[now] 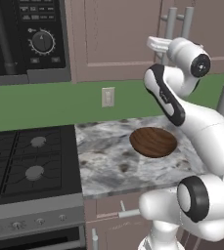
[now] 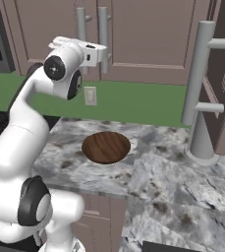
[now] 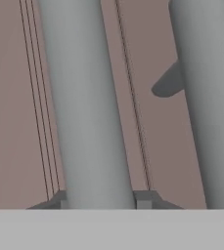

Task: Open the cabinet. Pick the peach and apple from the cabinet and place them into the bowl. Then close the cabinet.

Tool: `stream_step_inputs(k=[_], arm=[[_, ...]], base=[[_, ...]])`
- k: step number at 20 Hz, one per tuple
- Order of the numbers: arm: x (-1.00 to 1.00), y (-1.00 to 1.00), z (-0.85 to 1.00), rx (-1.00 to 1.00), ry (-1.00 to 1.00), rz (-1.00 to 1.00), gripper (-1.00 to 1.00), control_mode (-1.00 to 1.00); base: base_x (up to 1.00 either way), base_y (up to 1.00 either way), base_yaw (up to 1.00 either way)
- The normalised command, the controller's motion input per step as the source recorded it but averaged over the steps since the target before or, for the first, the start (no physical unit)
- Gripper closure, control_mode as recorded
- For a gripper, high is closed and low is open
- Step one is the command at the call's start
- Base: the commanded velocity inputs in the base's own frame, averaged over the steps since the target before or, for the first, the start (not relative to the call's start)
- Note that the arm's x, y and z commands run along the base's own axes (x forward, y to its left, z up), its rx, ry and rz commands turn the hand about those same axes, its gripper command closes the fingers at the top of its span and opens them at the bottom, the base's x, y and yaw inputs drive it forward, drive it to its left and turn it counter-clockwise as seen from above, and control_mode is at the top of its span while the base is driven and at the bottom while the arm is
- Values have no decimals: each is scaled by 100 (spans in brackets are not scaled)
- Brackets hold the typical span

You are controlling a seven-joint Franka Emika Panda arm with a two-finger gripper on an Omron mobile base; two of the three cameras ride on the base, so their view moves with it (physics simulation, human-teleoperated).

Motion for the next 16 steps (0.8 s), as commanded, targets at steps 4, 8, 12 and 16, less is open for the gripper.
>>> stream_step_inputs(k=[4, 8, 12, 16], arm=[[-75, 0, 44, 0, 0, -3, 100, -100], [-83, 0, 42, 0, 0, -1, 100, -100], [-86, 0, 43, 0, 0, 0, 100, -100], [-87, 3, 44, 0, 0, -1, 100, -100]], base=[[0, 0, 0], [0, 0, 0], [0, 0, 0], [0, 0, 0]])
